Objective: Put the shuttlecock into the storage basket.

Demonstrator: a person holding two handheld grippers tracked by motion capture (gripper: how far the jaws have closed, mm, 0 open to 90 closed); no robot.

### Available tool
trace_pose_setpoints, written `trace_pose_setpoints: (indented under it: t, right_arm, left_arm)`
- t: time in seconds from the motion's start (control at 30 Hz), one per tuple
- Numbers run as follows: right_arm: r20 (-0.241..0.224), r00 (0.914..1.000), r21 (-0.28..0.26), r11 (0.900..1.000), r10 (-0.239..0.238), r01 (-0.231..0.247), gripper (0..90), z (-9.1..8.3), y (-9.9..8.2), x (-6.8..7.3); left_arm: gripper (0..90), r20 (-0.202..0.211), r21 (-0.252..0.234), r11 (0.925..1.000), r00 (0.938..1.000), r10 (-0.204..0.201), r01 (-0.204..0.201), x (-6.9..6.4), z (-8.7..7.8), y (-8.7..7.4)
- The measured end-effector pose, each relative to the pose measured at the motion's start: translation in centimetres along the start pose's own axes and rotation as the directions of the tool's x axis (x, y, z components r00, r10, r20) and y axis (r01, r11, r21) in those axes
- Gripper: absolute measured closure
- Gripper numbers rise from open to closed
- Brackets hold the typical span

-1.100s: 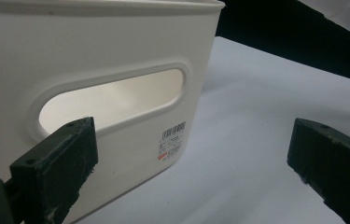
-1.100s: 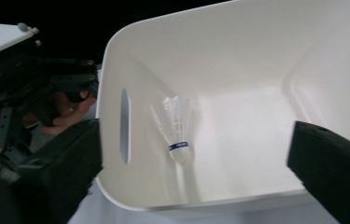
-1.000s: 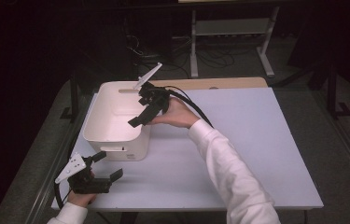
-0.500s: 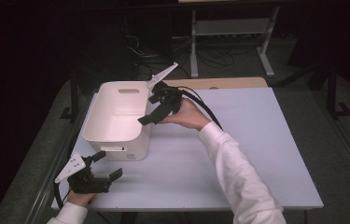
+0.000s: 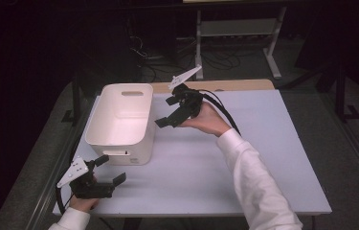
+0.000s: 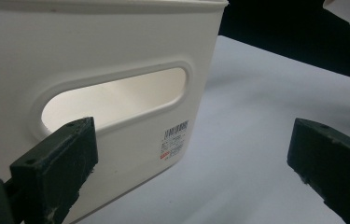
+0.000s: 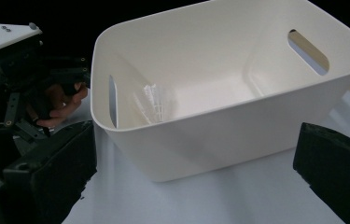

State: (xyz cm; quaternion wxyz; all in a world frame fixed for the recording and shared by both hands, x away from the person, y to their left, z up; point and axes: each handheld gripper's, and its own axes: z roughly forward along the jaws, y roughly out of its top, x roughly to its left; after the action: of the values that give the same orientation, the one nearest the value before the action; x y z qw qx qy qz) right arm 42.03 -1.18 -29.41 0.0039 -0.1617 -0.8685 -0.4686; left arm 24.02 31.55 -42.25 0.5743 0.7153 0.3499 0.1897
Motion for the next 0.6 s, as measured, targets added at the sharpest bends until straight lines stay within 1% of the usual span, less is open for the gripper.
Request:
trace_pose_setpoints:
  t: [0.03,0.07,0.1,0.13,0.2,0.27,0.33,0.37,0.53,0.57,0.6]
  right_arm:
    - [0.006,0.9998,0.004,0.9998,-0.017,0.017,0.0,-0.2,-0.2,-0.1]
    - [0.002,1.0000,-0.002,1.0000,-0.007,0.007,0.0,-0.3,-0.3,-0.1]
    - [-0.002,1.0000,-0.008,0.9999,-0.009,0.009,0.0,-0.5,-0.6,-0.2]
    - [-0.006,1.0000,-0.008,1.0000,0.002,-0.002,0.0,-0.6,-0.8,-0.3]
    - [-0.003,1.0000,-0.010,0.9999,0.000,0.000,0.0,-0.7,-1.2,-0.4]
    - [-0.001,0.9999,-0.011,0.9999,0.012,-0.012,0.0,-0.8,-1.7,-0.4]
    - [0.001,0.9999,-0.015,0.9998,0.013,-0.013,0.0,-0.9,-2.2,-0.5]
    - [0.003,0.9999,-0.021,0.9997,0.015,-0.015,0.0,-0.9,-2.5,-0.6]
    - [0.017,0.9996,-0.015,0.9996,0.025,-0.025,0.0,-1.1,-3.6,-0.5]
    - [0.017,0.9997,-0.021,0.9996,0.016,-0.016,0.0,-1.1,-3.8,-0.6]
    - [0.018,0.9995,-0.026,0.9993,0.026,-0.026,0.0,-1.2,-4.0,-0.6]
  left_arm:
    - [1.4,-0.001,0.001,1.0000,1.0000,-0.001,0.001,0.0,0.0,0.0]
    - [1.4,-0.002,-0.001,1.0000,1.0000,-0.002,0.002,0.0,0.0,0.0]
    - [1.3,0.001,-0.016,0.9997,0.9998,-0.018,0.018,-0.1,0.1,0.0]
    - [1.3,-0.001,-0.004,1.0000,1.0000,-0.008,0.008,-0.1,0.1,0.0]
    - [1.4,-0.003,0.010,0.9999,1.0000,0.007,-0.007,0.0,0.0,0.0]
    - [1.3,-0.005,0.012,0.9999,1.0000,0.007,-0.007,0.0,0.0,0.0]
    - [1.4,-0.005,0.015,0.9998,0.9999,0.011,-0.011,0.1,0.0,0.0]
    - [1.3,-0.003,0.005,1.0000,1.0000,-0.002,0.002,0.0,0.1,0.0]
    - [1.4,-0.002,0.014,0.9999,1.0000,0.003,-0.003,0.0,0.1,0.0]
    - [1.4,-0.002,0.013,0.9999,1.0000,0.003,-0.003,0.0,0.1,0.0]
    - [1.3,0.000,-0.001,0.9999,0.9999,-0.012,0.012,-0.1,0.2,0.0]
